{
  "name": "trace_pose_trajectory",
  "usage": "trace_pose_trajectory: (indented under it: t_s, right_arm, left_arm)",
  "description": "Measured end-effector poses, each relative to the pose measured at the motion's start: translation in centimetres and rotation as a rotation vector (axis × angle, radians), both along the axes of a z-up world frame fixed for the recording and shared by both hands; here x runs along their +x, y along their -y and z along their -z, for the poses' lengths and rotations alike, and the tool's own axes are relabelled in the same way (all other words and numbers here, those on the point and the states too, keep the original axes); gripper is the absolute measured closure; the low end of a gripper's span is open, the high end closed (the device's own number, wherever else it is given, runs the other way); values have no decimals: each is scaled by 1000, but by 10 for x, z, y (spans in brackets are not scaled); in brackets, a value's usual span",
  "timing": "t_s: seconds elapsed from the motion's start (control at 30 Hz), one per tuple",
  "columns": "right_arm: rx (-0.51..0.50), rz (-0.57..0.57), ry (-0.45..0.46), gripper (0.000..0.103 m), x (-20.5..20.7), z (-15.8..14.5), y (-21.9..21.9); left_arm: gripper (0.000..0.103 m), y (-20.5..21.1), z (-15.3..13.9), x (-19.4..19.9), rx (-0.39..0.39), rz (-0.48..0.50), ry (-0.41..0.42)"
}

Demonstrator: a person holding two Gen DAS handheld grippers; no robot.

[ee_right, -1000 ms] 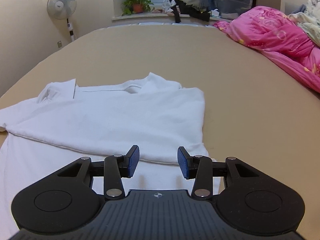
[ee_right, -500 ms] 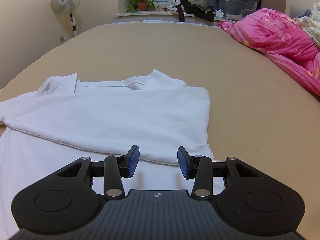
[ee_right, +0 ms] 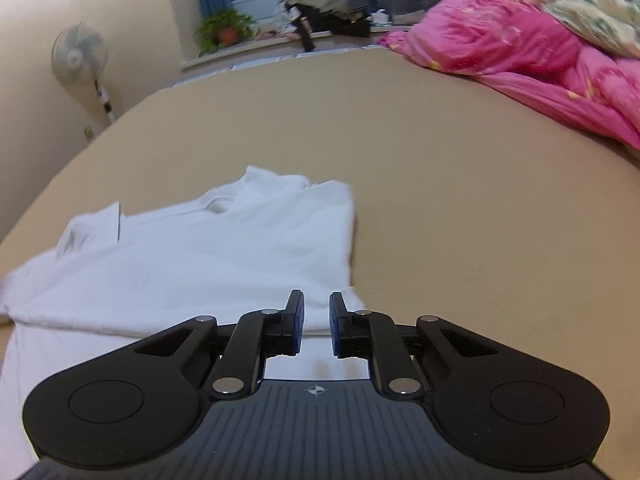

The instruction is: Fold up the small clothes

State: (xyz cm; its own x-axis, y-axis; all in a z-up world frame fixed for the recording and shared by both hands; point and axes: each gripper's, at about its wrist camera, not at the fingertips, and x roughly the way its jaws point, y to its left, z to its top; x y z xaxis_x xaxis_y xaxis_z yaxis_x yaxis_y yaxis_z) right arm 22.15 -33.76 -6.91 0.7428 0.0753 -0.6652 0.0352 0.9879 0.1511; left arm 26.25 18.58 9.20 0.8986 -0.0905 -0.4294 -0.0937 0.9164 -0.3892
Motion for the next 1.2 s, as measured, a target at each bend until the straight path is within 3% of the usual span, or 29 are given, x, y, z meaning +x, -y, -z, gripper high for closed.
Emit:
trace_pose_trajectory:
  t_s: [0.07,0.13,0.2,0.3,0.4,0.47,0.57,0.63,0.7,0.77,0.83,0.9,1.17,1.2]
  right_arm:
    - [56,39,5,89,0,-2,13]
    - [107,75,11,85,0,-3,24]
    - [154,102,12,77,1,-2,32]
    - [213,115,6,75,4,0,40]
    - [242,97,11,75,10,1,43]
    - [262,90,14,75,18,4,43]
    - [252,86,-4,75,36,15,39]
    - [240,68,-2,75,45,20,33]
    - [222,58,7,75,54,25,26]
    - [207,57,3,75,62,31,20]
    - [163,55,9,75,68,36,14]
    - [134,40,22,75,73,38,9]
    - [1,-40,3,76,89,56,-11]
    - [-6,-50,10,88,88,56,-13]
  left_arm:
    - [97,86,-1,9,-29,162,-2]
    - [70,165,16,16,-8,377,-93]
    - [70,199,32,7,38,444,-168]
    - [70,173,41,-24,93,435,-135]
    - [70,112,55,-50,243,338,-134]
    - [70,74,68,-64,348,262,-165]
    - [70,17,81,-76,386,154,-232]
    - [70,-21,93,-78,376,81,-256]
    - [70,-45,112,-79,318,30,-296]
    - [73,-51,130,-72,300,0,-403]
    - [69,-51,129,-66,272,12,-354]
    - [64,-46,131,-59,305,40,-336]
    - [62,-50,156,-28,246,79,-395]
    - [62,-49,160,-24,235,82,-404]
